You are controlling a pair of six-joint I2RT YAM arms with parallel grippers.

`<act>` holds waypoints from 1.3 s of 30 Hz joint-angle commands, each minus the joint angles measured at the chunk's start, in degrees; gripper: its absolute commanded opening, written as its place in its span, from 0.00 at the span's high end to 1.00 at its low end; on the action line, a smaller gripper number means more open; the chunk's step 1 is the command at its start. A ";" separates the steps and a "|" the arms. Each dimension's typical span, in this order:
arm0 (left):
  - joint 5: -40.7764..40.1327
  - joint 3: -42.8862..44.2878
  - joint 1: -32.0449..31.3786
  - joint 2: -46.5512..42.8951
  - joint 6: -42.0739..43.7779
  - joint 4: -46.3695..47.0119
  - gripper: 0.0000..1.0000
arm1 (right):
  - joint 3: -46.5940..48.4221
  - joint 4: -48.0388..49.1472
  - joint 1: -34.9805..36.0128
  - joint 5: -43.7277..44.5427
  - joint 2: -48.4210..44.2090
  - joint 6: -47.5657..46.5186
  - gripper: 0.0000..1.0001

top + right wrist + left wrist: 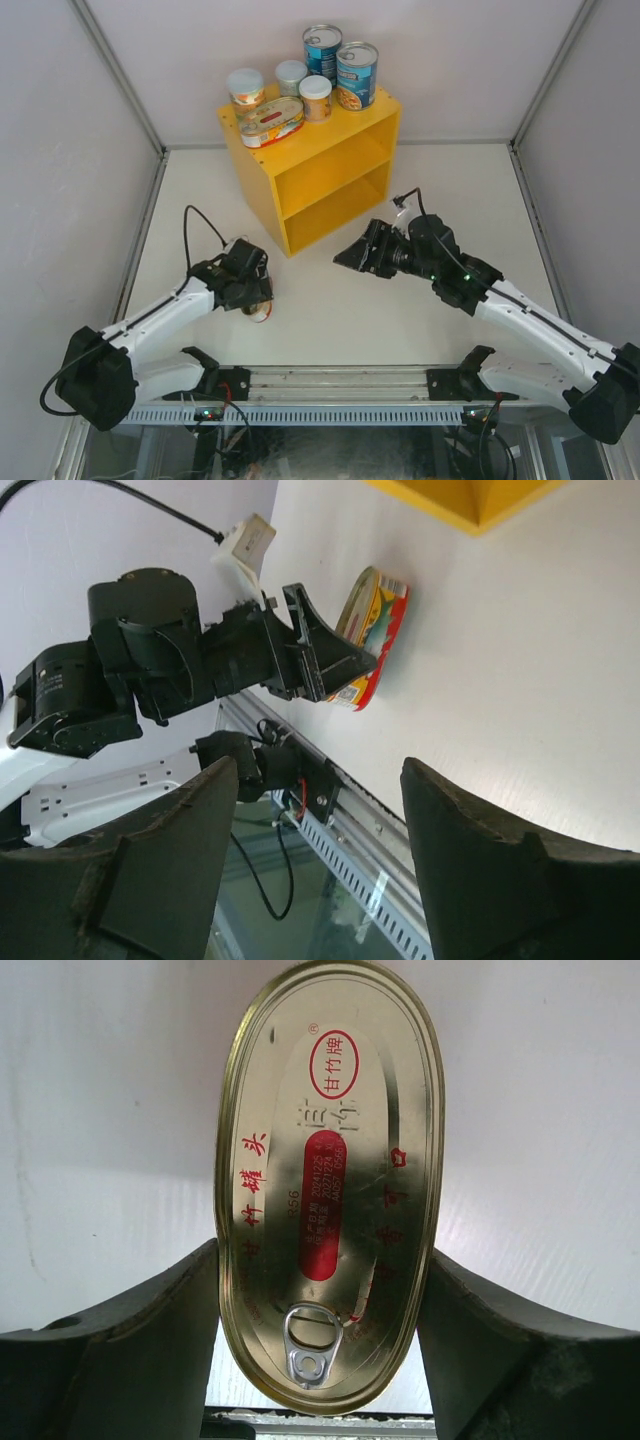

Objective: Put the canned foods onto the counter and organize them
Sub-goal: Pick up the canned food from the center of the board, then place the canned food on the counter.

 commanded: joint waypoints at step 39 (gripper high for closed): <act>-2.44 -0.50 -16.38 -5.52 -5.89 4.67 0.70 | -8.67 46.76 8.59 -9.11 41.29 24.83 0.22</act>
